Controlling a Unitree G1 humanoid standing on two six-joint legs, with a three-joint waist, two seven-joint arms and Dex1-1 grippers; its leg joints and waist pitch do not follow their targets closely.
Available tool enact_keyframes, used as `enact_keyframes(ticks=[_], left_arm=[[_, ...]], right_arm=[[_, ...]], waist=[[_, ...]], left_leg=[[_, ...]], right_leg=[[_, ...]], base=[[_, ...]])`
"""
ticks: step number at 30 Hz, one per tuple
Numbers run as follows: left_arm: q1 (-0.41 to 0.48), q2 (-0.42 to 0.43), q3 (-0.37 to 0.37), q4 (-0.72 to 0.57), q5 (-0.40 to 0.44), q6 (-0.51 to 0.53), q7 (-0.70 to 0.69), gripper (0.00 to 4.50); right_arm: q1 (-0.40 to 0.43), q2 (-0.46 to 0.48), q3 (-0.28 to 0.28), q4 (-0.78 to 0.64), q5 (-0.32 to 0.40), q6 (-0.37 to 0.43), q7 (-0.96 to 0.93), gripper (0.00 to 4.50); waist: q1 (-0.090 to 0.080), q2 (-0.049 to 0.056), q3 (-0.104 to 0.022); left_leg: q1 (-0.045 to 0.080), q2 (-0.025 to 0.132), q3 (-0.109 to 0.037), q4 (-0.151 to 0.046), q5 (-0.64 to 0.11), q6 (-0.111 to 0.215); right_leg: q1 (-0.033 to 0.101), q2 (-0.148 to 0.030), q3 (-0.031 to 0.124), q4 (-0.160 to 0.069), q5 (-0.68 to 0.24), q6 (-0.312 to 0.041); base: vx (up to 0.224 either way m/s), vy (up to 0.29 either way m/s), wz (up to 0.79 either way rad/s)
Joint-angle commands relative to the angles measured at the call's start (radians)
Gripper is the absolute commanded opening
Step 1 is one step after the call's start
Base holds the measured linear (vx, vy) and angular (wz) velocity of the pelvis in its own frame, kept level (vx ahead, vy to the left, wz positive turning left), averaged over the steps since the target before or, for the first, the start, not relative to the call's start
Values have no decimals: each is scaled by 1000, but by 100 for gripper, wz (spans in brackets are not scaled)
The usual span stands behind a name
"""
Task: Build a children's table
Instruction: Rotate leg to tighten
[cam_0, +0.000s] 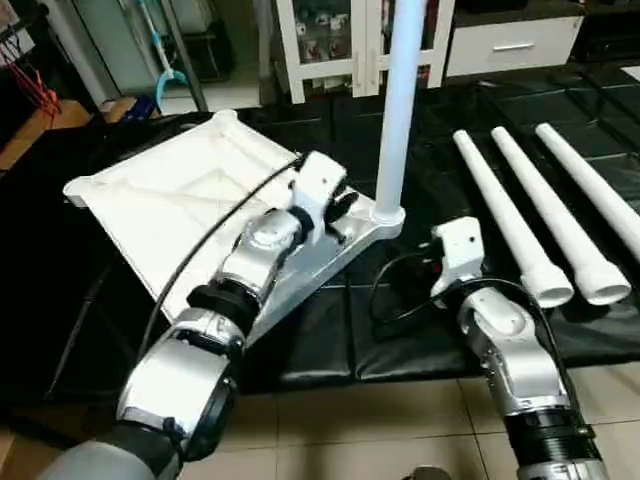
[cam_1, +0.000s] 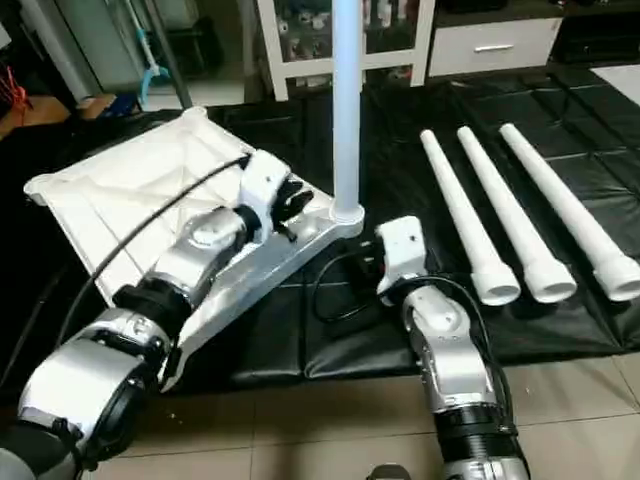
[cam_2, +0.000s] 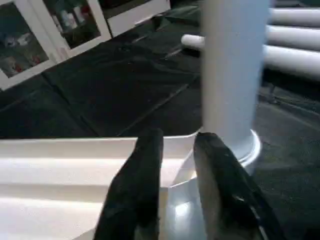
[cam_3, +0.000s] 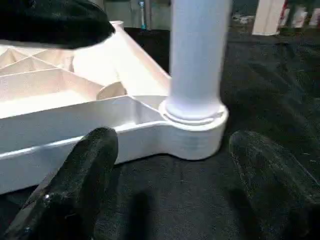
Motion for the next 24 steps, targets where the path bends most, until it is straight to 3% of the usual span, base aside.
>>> enact_keyframes(ticks=[1,3,4,5,6,7,8,9,10,11,12,13,14,15,16,18,21,22,23,24], left_arm=[[37,55,18,-81,-2,18,-18,167],[73,84,23,-156,-6,40,-29,178],[115,115,29,-237,-11,60,-43,194],[154,143,36,-305,-17,77,-57,194],[321,245,82,-581,-63,171,-128,194],[388,284,99,-686,-83,208,-158,194],[434,310,111,-752,-96,231,-179,194],[434,310,111,-752,-96,231,-179,194],[482,338,125,-813,-114,257,-200,194],[489,343,127,-822,-117,260,-203,194],[553,380,138,-899,-142,288,-233,194],[598,405,148,-946,-160,305,-255,194],[693,456,170,-1035,-195,333,-301,194],[800,511,204,-1127,-217,385,-328,194],[822,522,213,-1141,-218,394,-331,194],[918,571,251,-1173,-200,432,-341,194],[992,611,252,-1181,-160,457,-356,194],[1009,619,236,-1188,-154,467,-365,194],[1009,619,236,-1188,-154,467,-365,194],[1030,630,207,-1207,-150,488,-374,194]], right_arm=[[0,12,18,-50,1,16,-3,386],[3,12,23,-67,0,18,-1,386],[8,12,27,-88,3,25,0,386],[12,12,31,-105,6,33,2,386],[25,0,53,-151,-3,41,20,386],[31,-5,61,-167,-8,42,27,386],[34,-7,65,-175,-10,43,29,386],[34,-7,65,-175,-10,43,29,386],[37,-7,65,-183,-10,48,27,386],[38,-6,65,-184,-9,49,26,386],[41,-4,65,-193,-8,55,23,386],[43,-4,65,-199,-7,59,23,386],[50,-2,68,-211,-5,68,22,386],[60,-4,75,-225,-3,80,22,386],[62,-5,77,-227,-4,81,21,386],[73,-9,82,-231,-9,81,19,386],[81,-9,80,-238,-8,87,16,386],[82,-9,79,-237,-9,88,14,386],[82,-9,79,-237,-9,88,14,386],[83,-9,78,-236,-13,89,10,386]], waist=[[21,-24,-93],[27,-19,-92],[37,-14,-88],[45,-10,-86],[49,-11,-87],[48,-19,-81],[43,-4,-80],[44,0,-80],[51,-4,-79],[57,-3,-74],[68,-9,-71],[69,-9,-64],[76,-15,-61],[70,-16,-54],[65,-10,-52],[62,-13,-48],[64,-12,-38],[62,-13,-37],[61,-12,-39],[64,-15,-38]], left_leg=[[29,46,-31,-55,24,266],[32,47,-30,-55,23,267],[35,53,-30,-62,-3,255],[39,52,-27,-66,-38,235],[42,57,-30,-70,-53,221],[27,64,-36,-79,-36,216],[39,62,-31,-82,-58,199],[52,62,-28,-84,-102,178],[62,61,-25,-91,-203,120],[67,63,-19,-97,-253,92],[76,65,-18,-103,-335,31],[72,66,-17,-113,-372,10],[74,68,-25,-122,-455,-51],[65,66,-24,-134,-474,-58],[61,65,-30,-141,-510,-88],[78,57,-23,-141,-586,-120],[92,53,-31,-144,-677,-141],[86,53,-36,-149,-673,-138],[85,53,-37,-150,-669,-138],[92,52,-35,-150,-674,-138]], right_leg=[[51,2,-2,-22,52,-239],[48,3,-3,-22,41,-239],[50,4,-2,-26,-6,-237],[43,8,-1,-28,-48,-231],[47,7,0,-28,-58,-232],[59,3,-1,-20,-40,-231],[47,13,-4,-17,-77,-215],[35,17,-1,-22,-112,-210],[34,17,4,-29,-183,-210],[24,19,8,-39,-219,-200],[17,17,14,-40,-265,-192],[16,18,16,-47,-292,-178],[17,10,24,-44,-350,-144],[19,17,25,-47,-369,-125],[20,19,27,-41,-388,-101],[2,26,35,-57,-447,-78],[-7,23,43,-79,-562,-44],[3,21,44,-79,-564,-36],[4,21,45,-78,-559,-37],[-4,26,48,-85,-560,-36]], base=[[0,0,0],[0,0,0],[0,0,0],[0,0,0],[0,0,0],[0,0,0],[0,0,0],[0,0,0],[0,0,0],[0,0,0],[0,0,0],[0,0,0],[0,0,0],[0,0,0],[0,0,0],[0,0,0],[0,0,0],[0,0,0],[0,0,0],[0,0,0]])
